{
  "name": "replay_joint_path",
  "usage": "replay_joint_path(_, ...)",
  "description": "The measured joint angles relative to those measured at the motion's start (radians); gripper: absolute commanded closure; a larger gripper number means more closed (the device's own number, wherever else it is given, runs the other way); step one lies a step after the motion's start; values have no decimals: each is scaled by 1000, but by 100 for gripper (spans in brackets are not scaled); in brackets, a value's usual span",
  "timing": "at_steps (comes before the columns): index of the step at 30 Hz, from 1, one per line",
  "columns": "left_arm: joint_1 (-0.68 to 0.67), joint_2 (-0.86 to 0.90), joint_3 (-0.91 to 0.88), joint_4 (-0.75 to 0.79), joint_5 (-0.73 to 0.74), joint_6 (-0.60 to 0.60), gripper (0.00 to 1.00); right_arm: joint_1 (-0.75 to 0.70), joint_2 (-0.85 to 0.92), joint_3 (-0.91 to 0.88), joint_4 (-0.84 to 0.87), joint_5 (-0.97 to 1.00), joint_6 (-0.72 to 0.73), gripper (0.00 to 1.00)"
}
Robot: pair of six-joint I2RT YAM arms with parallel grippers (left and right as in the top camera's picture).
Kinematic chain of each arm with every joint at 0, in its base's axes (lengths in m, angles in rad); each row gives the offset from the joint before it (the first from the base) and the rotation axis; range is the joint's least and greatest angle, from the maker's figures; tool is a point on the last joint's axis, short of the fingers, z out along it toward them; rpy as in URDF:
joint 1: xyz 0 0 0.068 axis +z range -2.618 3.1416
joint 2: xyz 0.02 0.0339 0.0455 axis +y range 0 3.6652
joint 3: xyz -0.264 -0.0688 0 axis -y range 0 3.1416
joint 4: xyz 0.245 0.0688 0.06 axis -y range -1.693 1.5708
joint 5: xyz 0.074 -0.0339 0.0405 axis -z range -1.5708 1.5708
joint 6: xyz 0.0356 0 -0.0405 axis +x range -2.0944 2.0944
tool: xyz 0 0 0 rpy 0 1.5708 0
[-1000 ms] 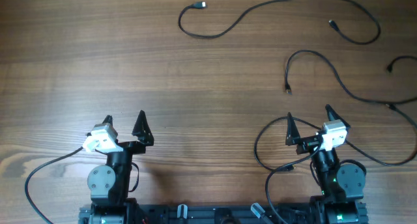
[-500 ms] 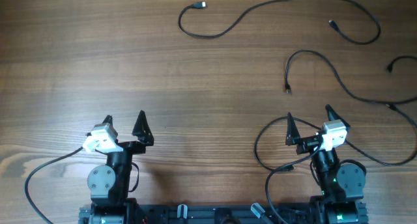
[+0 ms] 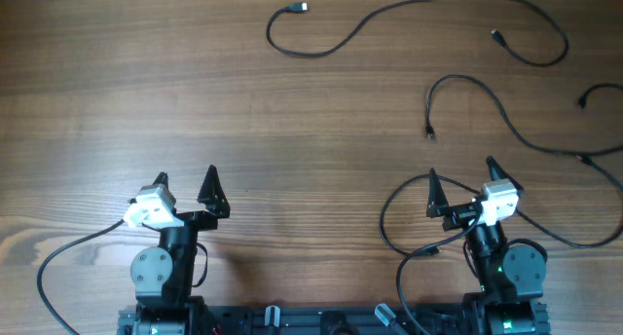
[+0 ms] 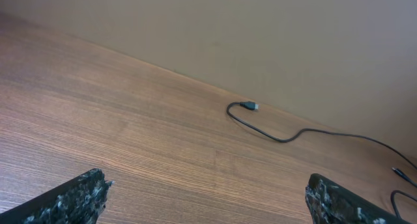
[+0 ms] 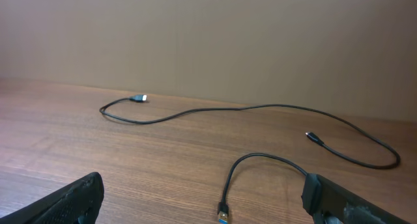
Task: Untangle cables
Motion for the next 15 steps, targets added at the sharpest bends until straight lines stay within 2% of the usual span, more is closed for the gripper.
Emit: replay_joint_path(15,0,0,0,0,0,0,0,0,0,0,0,0,0,0)
